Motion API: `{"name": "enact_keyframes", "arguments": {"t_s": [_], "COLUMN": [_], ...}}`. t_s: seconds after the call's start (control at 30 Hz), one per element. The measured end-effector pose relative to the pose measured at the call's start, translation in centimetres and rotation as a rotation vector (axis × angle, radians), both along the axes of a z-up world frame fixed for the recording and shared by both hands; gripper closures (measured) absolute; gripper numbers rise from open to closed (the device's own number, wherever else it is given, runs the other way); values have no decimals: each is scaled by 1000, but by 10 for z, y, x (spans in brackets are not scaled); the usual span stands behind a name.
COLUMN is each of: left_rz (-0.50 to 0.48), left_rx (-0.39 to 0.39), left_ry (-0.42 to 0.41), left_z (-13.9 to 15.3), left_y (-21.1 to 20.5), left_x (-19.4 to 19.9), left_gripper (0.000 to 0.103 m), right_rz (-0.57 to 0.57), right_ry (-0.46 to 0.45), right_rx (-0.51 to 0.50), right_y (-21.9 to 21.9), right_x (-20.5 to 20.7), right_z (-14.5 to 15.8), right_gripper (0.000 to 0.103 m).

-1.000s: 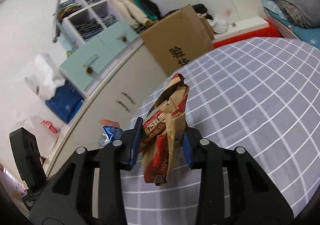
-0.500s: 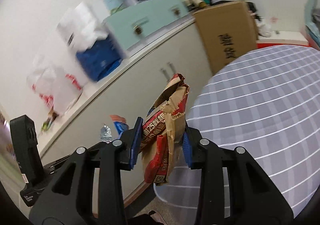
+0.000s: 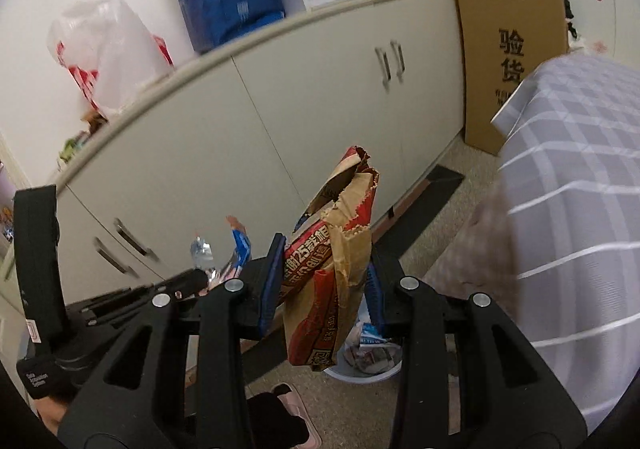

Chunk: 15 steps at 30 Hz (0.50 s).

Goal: Collect trash
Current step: 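Carry the paper bag and cookie wrapper over the blue wastebasket with both grippers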

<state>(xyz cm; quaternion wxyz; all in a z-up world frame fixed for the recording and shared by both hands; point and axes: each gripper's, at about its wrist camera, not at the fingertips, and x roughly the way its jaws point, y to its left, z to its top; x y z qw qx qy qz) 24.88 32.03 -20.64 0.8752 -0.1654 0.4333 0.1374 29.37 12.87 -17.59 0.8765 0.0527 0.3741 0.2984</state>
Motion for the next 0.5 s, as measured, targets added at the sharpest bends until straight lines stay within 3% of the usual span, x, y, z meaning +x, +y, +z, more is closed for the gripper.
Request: {"name": "enact_keyframes", "arguments": {"t_s": [0.1,0.17,0.37,0.5], "left_rz": [39,55,63,54], "left_rx": [-27,-32,-60,-70], "left_ry": [38,60,102,124], "left_z": [-25,-40,-67,-79], "left_y": [14,22,28,23], "left_x": [4,7,14,22], "left_gripper": [102,102,102,102], "right_rz": [-8,-11,1,-1], "right_ry": [6,9,58,32], "right_rx": [6,16,-6,-59], "right_y": [11,16,25,26], "right_x": [10,16,28,26], "right_z": [-20,-32,-60,-64], "right_gripper": [56,35,35,33]}}
